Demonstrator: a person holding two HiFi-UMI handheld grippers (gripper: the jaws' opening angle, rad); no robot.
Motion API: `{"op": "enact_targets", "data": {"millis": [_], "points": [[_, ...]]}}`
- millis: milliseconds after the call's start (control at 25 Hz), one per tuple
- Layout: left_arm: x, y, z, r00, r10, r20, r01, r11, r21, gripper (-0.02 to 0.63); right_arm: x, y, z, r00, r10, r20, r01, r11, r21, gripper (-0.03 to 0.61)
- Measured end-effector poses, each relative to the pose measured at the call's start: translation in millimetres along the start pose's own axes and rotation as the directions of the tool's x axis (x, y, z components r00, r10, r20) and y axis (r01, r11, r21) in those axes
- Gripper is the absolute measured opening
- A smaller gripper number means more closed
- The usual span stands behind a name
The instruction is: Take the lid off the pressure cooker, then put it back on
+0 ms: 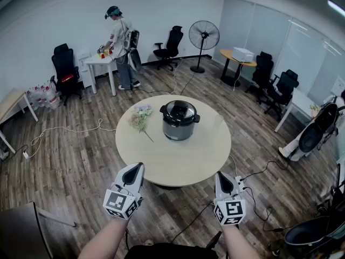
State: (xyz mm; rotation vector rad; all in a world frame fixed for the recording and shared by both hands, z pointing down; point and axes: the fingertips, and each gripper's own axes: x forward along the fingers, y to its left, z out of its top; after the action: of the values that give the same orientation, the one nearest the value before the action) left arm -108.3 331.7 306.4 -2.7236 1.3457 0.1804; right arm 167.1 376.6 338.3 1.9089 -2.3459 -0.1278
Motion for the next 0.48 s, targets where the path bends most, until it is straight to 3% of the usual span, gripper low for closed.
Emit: {"op": "enact_targets", "data": {"millis": [480], "points": [[-4.5,-4.7,-4.8,1.000,0.007,-0.017,-0.007,1.000,0.005,0.000,-2.0,6.3,-0.8,0.998,0.044,0.043,-0.045,0.999,0.014,0.008]]}}
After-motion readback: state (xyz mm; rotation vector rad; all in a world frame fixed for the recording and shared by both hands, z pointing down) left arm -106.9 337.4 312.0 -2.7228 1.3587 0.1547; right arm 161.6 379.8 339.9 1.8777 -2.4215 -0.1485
